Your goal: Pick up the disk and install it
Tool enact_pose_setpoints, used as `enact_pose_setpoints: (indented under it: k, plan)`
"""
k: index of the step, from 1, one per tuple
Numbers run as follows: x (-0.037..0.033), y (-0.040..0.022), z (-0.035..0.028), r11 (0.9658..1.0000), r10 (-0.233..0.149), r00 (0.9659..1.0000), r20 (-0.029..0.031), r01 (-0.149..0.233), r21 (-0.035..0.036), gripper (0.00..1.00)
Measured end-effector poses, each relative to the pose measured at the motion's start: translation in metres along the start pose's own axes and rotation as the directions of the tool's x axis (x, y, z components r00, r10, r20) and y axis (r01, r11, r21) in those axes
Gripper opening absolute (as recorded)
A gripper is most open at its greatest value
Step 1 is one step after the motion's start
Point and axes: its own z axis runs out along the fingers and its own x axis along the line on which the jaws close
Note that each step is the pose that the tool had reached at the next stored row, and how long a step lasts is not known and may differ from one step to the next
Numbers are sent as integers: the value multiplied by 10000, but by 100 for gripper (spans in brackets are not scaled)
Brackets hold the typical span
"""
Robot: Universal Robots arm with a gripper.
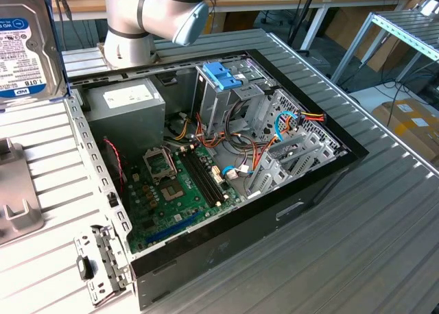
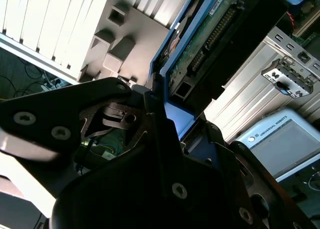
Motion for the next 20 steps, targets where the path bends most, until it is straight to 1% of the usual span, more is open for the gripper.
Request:
enact_pose_setpoints:
  k: [4, 20]
  plan:
    - [29, 0, 1, 10000, 0, 10000, 1, 0, 0, 37]
    - [84, 0, 3, 10000, 0, 10000, 1, 0, 0, 37]
